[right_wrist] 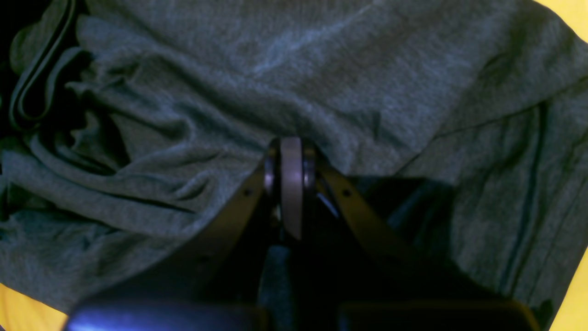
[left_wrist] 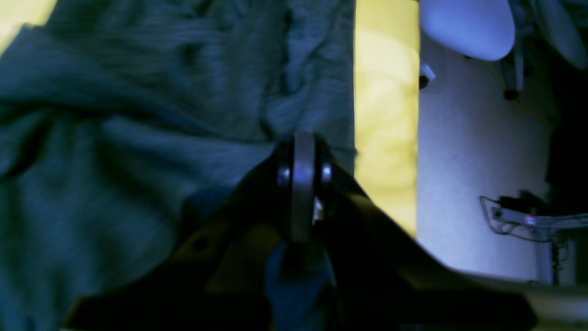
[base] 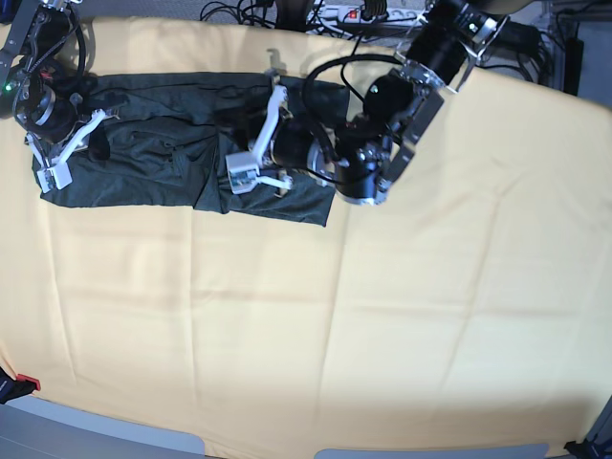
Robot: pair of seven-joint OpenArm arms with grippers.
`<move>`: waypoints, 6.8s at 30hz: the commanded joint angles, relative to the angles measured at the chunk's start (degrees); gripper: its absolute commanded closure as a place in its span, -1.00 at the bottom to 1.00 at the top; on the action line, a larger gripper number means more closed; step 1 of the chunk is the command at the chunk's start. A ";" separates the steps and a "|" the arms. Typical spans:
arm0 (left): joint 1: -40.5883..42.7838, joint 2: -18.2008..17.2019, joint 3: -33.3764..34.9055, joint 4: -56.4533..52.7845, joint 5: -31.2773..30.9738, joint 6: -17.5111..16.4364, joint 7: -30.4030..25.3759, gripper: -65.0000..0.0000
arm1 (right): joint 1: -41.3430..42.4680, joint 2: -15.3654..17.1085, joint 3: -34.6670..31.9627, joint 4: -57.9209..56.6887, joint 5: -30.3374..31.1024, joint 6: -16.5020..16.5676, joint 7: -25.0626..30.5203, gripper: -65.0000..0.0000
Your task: Fold the T-shirt properly
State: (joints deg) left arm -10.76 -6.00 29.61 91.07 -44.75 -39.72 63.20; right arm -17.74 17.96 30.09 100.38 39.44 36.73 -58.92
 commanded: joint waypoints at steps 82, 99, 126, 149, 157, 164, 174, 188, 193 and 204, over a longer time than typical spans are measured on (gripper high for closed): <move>-1.16 -12.26 0.70 4.83 20.28 6.29 -2.16 1.00 | 0.26 12.22 4.96 -21.90 35.58 3.27 -17.05 -0.25; -1.18 -12.24 0.70 4.83 20.28 6.29 -2.45 1.00 | 0.26 11.26 2.10 -21.90 45.48 3.27 -21.08 -0.10; -10.36 -12.26 -0.22 4.94 8.41 14.32 -3.26 1.00 | 3.45 13.11 5.75 -21.20 24.74 3.27 -10.47 1.00; -8.07 -12.24 -10.23 4.92 7.80 10.82 -3.28 1.00 | 3.10 5.40 17.97 -2.62 30.75 3.27 -15.54 1.00; -6.54 -12.26 -10.25 4.92 8.02 9.49 -3.23 1.00 | 3.15 -2.47 17.90 9.90 44.57 3.27 -20.48 1.00; -6.49 -12.26 -10.25 4.92 8.00 9.51 -3.23 1.00 | 3.48 -4.76 11.93 14.29 45.56 3.27 -20.24 1.00; -6.47 -12.28 -10.25 4.92 8.02 9.51 -3.23 1.00 | 4.48 -4.81 -4.13 14.29 44.41 3.27 -19.39 1.00; -6.21 -12.26 -10.25 4.92 8.02 9.51 -3.26 1.00 | 11.15 -4.79 -22.91 13.88 30.01 3.27 -12.57 0.99; -6.23 -12.26 -10.25 4.92 8.07 9.51 -3.28 1.00 | 13.00 -4.74 -24.50 14.01 26.69 3.27 -11.34 -0.31; -6.23 -12.28 -10.25 4.92 8.46 9.51 -3.26 1.00 | 13.44 -4.11 -15.26 21.40 31.01 3.27 -15.74 -0.34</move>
State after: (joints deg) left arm -15.86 -18.15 19.79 95.15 -35.57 -30.24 61.08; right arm -5.04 13.32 14.63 120.75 69.41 39.92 -75.79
